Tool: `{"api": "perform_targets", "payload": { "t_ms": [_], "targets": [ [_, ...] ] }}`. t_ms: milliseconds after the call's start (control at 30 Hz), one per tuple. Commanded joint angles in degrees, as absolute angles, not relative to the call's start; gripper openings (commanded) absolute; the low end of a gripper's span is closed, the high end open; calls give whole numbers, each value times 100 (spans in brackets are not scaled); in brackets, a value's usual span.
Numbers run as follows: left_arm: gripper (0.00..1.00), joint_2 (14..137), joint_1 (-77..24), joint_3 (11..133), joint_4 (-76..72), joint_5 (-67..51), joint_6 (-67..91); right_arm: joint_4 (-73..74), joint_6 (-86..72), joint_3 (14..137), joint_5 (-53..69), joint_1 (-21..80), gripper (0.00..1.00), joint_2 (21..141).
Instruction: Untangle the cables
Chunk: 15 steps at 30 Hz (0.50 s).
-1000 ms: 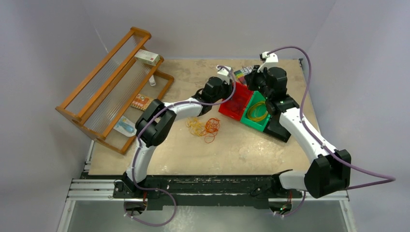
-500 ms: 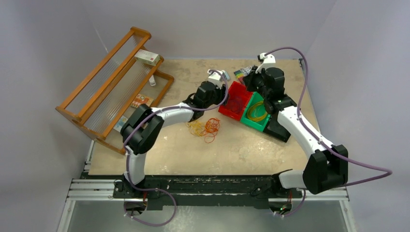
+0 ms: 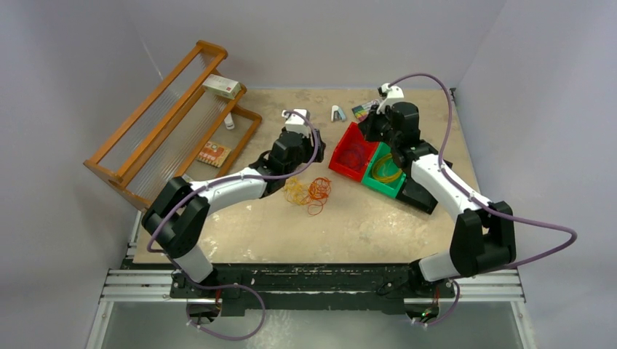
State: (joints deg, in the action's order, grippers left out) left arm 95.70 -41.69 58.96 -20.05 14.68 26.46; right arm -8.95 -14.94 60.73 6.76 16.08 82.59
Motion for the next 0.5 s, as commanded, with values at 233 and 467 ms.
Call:
{"api": "perform_targets", "payload": {
  "t_ms": [233,467],
  "targets": [
    [61,9041,-3763,5714,-1066,1599,3228,-1098,-1615,6093,841,1591,0,8623],
    [66,8675,-3765,5429,-712,1882,3155,-1066,-1445,6373,523,1600,0,9421]
  ]
}}
